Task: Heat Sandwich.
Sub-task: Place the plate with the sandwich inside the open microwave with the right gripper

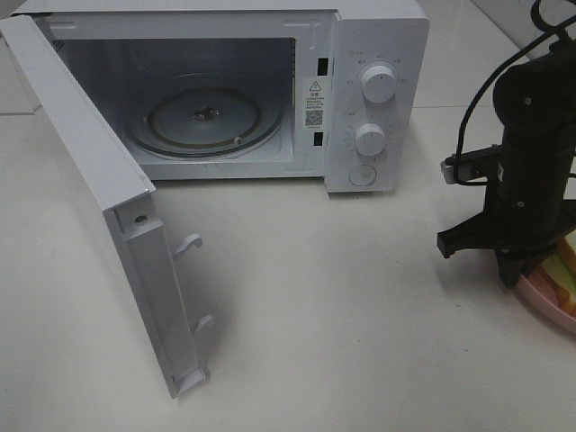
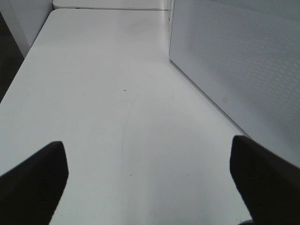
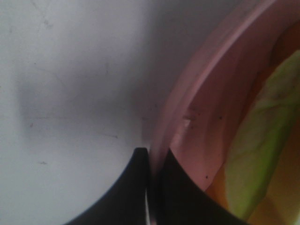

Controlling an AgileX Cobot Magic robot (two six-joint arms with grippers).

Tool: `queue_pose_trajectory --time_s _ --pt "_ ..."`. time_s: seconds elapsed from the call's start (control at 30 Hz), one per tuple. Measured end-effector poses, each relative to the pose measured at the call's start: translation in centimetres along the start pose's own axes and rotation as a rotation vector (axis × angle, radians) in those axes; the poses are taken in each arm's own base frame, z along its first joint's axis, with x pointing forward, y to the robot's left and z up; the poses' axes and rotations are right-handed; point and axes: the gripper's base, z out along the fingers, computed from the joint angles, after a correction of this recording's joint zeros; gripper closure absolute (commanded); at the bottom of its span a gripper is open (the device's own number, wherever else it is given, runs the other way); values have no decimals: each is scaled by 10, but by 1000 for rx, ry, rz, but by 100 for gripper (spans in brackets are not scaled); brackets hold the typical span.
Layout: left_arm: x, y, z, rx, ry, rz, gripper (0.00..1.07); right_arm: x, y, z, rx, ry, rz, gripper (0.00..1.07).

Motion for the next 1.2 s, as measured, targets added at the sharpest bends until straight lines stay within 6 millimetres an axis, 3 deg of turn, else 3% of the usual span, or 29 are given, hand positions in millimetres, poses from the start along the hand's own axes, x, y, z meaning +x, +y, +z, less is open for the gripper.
queue_pose_trajectory --time_s 0.5,0.73,1.1,1.2 --pt "0 0 0 0 0 0 20 24 -21 -55 68 -45 11 107" --pt "0 0 0 0 0 0 20 41 -14 -86 91 -101 -47 107" --pt "0 0 0 0 0 0 20 55 -11 -98 117 -101 -95 107" --pt "0 0 0 0 0 0 20 69 -5 -96 126 -100 -140 107"
